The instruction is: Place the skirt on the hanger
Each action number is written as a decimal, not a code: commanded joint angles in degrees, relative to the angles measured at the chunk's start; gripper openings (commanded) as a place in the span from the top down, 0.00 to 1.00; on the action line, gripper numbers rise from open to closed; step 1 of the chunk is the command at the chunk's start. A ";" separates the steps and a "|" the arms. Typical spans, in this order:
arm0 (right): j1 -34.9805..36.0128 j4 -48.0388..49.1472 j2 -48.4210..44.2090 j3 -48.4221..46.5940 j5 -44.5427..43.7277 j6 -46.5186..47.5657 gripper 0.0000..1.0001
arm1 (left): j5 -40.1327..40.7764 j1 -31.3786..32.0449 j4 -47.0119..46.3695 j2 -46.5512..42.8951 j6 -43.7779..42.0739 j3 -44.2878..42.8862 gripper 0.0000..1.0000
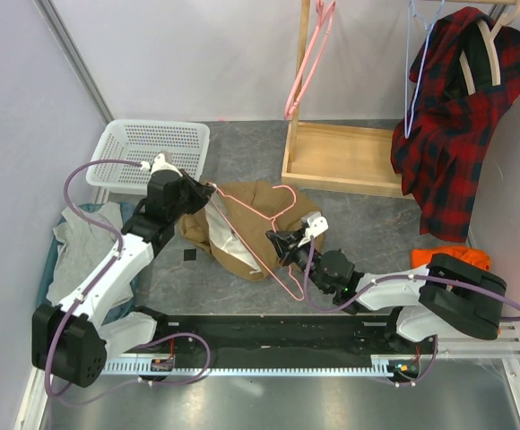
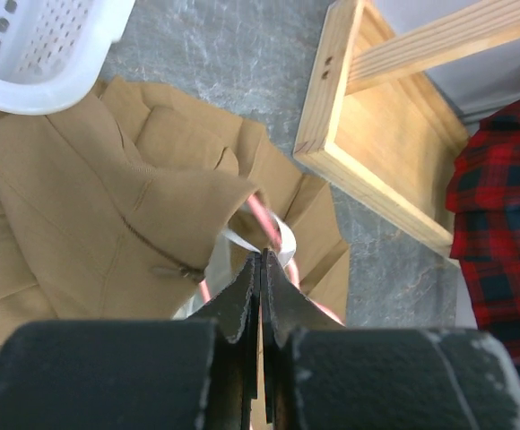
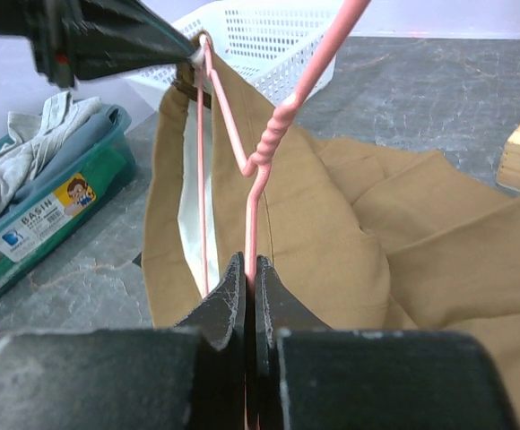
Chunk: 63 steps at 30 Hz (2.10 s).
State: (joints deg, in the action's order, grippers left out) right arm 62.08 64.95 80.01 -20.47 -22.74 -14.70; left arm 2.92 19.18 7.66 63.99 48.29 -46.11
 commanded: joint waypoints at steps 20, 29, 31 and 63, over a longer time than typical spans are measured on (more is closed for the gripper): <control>0.76 23.11 1.21 7.36 -0.72 -0.51 1.00 | 1.82 -0.28 0.07 -7.56 0.75 3.13 0.98; 1.11 23.73 -3.01 10.36 0.33 0.28 1.00 | 5.52 -0.20 2.09 -7.83 1.72 1.55 0.98; 1.11 24.26 -3.45 10.28 1.03 0.46 1.00 | 5.69 -0.28 2.01 -7.47 2.07 1.63 0.98; 2.08 23.04 -4.68 4.30 -0.72 2.74 1.00 | 5.43 -0.28 2.80 -4.66 2.68 0.05 0.98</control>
State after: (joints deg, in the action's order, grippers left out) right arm 63.66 73.10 78.61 -14.41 -21.85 -13.02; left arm 7.27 19.03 10.68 58.89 49.89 -43.27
